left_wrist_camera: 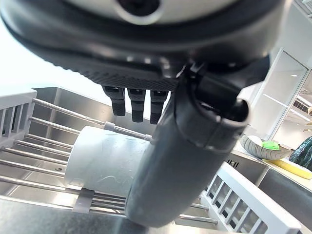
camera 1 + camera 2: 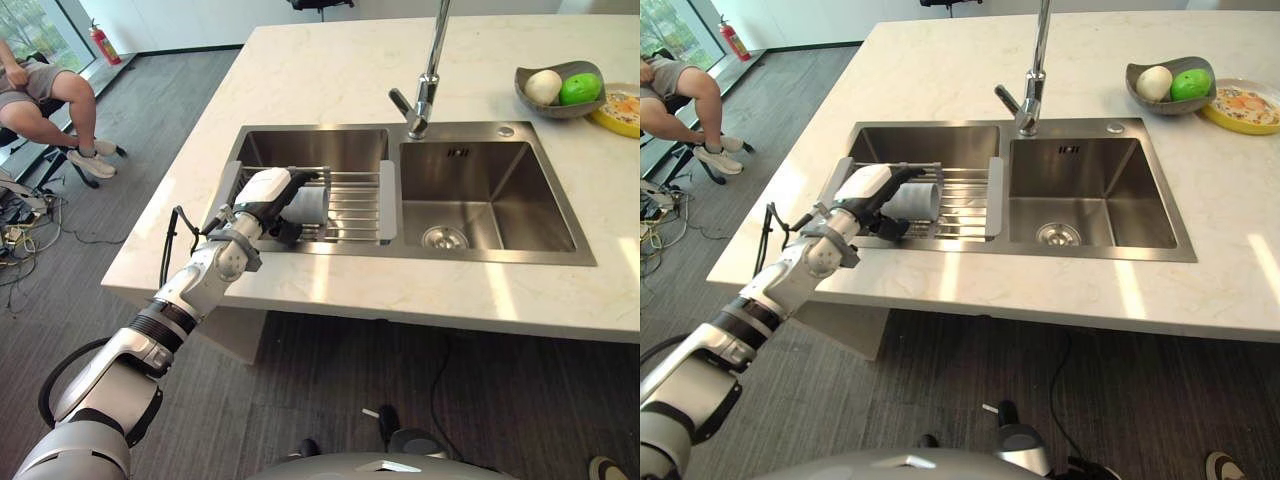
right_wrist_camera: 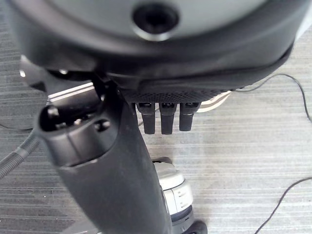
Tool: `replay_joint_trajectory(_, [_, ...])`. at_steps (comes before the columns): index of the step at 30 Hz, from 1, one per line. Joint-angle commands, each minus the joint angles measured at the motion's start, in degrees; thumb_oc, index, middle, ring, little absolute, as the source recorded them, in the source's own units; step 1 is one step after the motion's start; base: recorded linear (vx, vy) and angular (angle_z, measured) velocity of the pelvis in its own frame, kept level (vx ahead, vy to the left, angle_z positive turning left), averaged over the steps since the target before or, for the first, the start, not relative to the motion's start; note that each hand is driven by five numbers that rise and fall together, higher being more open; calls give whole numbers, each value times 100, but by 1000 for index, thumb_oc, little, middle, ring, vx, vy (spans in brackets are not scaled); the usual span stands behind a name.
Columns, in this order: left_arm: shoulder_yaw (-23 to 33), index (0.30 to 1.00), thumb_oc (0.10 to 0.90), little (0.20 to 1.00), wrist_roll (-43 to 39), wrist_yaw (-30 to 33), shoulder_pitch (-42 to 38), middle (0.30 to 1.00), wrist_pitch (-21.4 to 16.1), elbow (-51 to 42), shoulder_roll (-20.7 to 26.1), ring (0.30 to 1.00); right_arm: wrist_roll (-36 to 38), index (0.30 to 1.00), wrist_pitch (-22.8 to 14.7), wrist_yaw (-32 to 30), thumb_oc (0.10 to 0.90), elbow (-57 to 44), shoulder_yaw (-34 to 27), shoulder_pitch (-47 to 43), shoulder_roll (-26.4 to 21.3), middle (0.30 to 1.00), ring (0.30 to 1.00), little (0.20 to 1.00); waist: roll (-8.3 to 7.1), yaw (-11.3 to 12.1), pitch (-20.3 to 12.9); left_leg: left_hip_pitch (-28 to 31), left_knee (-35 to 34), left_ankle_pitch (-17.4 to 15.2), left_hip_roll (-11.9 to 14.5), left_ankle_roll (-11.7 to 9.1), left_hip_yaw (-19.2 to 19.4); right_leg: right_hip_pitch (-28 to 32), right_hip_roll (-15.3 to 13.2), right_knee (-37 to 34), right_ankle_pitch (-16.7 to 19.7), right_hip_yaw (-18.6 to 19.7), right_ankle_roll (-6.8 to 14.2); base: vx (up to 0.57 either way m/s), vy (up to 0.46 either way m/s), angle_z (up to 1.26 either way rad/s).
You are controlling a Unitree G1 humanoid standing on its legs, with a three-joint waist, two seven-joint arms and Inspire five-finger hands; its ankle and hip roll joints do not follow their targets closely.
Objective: Place the dishes in the dishwasher.
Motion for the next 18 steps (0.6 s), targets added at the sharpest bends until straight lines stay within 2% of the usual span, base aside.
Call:
replay_joint_trajectory(1, [35,900,800,900,237,376,-1255,900,-87,434,197,900,224,900,-59,-5,800,57,58,-70,103,900,900,900,-392,-24,-169,121,23,-269,273,-100,36,222,-788,90,-286,-13,894,0,0,0])
replay_joint_trajectory(9, [-231,900,800,900,313,488,-1865,900,180,1401,3,900,312,900,-34,-49,800,67,153,-259,88,900,900,900,-393,-62,-131,74,23,-265,272,-99,67,134,-786,90,-252,42,900,1,-1,0])
replay_joint_trajectory(18, [-491,900,800,900,142,398,-2190,900,235,2022,-78,900,331,900,4,-58,800,177,137,-297,31,900,900,900,-413,-123,-41,42,23,-257,287,-96,158,14,-760,90,-212,133,917,0,-1,-2])
